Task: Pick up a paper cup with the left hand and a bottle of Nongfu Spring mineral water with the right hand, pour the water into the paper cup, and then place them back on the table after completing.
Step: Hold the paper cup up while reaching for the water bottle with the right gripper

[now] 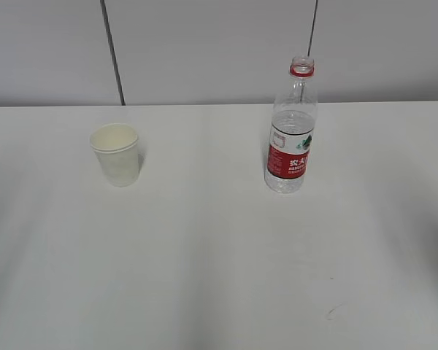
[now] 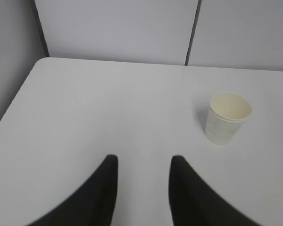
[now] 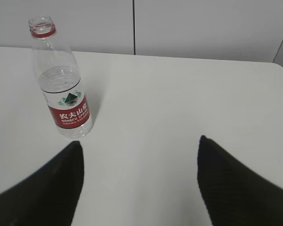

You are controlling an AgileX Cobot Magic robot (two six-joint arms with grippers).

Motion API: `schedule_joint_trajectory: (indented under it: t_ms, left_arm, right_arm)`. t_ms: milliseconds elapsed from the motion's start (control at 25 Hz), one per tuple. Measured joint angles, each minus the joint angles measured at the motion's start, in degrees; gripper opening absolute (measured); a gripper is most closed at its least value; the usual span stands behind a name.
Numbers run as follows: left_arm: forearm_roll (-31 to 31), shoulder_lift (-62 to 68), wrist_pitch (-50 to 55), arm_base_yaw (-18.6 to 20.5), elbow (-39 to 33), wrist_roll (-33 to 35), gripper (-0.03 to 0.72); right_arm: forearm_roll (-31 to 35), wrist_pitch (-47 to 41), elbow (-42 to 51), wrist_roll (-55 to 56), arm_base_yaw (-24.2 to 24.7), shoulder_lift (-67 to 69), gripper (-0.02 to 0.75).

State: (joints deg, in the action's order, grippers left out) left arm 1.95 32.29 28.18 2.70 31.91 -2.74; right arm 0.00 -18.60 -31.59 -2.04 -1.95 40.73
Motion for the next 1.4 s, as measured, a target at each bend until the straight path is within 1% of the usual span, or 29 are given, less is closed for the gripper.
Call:
schedule_joint_trajectory:
  t_ms: [160,280,400,520,640,720,880,960,1080,1240,1400]
  left_arm:
    - [-0.19,8.37,-8.85,-0.40,-0.52,1.33,0.240]
    - [-0.19,13.96,-18.66,-1.77,-2.67,2.11,0.240]
    - [-0.19,20.33,-28.92,-4.28,-5.48,2.35,0.240]
    - [-0.23,27.03,-39.57,-7.72,-8.02,2.74,0.240]
    - [0.35,33.94,-48.39,-10.42,-8.79,2.74,0.240]
    - [0.87,38.19,-52.81,-11.41,-8.84,2.74,0.240]
    - [3.07,46.06,-60.88,-11.68,-8.84,2.74,0.240]
    - [5.92,49.75,-65.71,-11.68,-8.84,2.74,0.240]
    - [8.83,55.10,-73.07,-11.68,-8.84,0.91,0.240]
    - [9.39,61.74,-80.17,-11.68,-8.79,-0.17,0.240]
    - [9.48,65.85,-86.77,-11.68,-8.74,-0.26,0.240]
  right_arm:
    - [0.41,7.78,0.00,0.00,0.00,6.99,0.555]
    - [0.67,13.16,0.00,0.00,0.00,12.61,0.555]
    - [0.66,17.83,0.00,0.00,0.00,17.97,0.555]
    - [0.66,22.84,0.00,0.00,0.00,22.98,0.555]
    - [0.66,28.14,0.00,0.00,0.00,26.61,0.555]
    - [0.66,31.27,0.00,0.00,0.00,28.85,0.555]
    - [0.00,34.68,0.00,0.12,0.00,33.49,0.555]
    - [-0.34,36.84,0.00,0.21,0.00,36.77,0.555]
    - [-2.43,41.76,0.00,1.13,0.00,40.96,0.555]
    - [-7.63,50.13,0.00,5.09,0.00,44.93,0.555]
    - [-11.07,53.85,0.00,7.63,0.00,45.58,0.555]
